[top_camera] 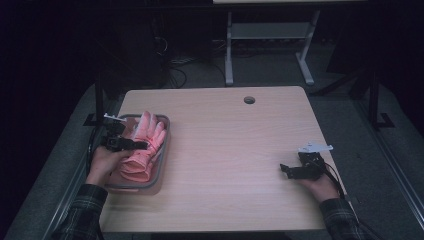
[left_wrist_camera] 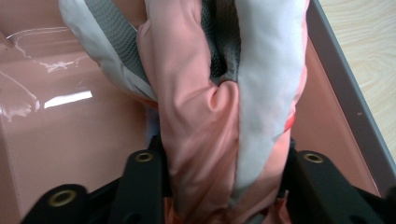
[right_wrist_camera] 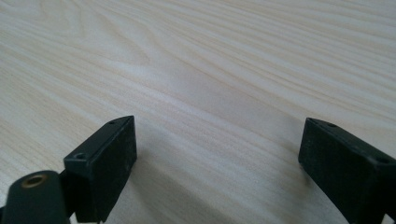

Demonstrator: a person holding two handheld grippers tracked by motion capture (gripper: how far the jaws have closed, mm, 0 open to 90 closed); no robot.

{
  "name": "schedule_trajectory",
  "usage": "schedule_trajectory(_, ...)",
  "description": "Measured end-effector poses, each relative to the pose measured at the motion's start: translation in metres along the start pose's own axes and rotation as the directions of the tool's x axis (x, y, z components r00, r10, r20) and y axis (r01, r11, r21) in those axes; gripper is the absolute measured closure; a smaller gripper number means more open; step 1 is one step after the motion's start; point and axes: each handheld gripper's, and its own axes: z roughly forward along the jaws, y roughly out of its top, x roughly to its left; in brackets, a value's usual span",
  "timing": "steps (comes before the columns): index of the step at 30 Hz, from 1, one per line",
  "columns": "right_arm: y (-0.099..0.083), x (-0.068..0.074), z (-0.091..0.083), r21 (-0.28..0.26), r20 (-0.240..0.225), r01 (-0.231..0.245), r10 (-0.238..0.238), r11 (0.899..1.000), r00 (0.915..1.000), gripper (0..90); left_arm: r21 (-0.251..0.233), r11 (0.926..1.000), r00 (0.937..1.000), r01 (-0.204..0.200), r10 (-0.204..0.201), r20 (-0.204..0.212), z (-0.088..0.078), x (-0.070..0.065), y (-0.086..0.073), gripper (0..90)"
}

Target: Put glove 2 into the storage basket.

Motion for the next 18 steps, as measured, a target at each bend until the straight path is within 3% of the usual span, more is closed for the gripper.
schedule_trajectory(5,0.0,0.0,0.0,0.0,0.0,0.0,0.0,1.0,1.0,11.1,-0.007,1.0,0.9993,0.003,-0.003,0.038,-0.005,0.003,0.003,38.2)
schedule_trajectory(9,0.0,0.0,0.0,0.0,0.0,0.0,0.0,1.0,1.0,11.1,-0.03,0.9993,0.9996,-0.023,0.023,0.019,-0.015,0.0,0.006,25.5)
schedule_trajectory(18,0.0,0.0,0.0,0.0,0.0,0.0,0.0,1.0,1.0,11.1,-0.115,0.9912,0.9978,-0.066,0.065,-0.006,-0.054,-0.007,0.014,18.5)
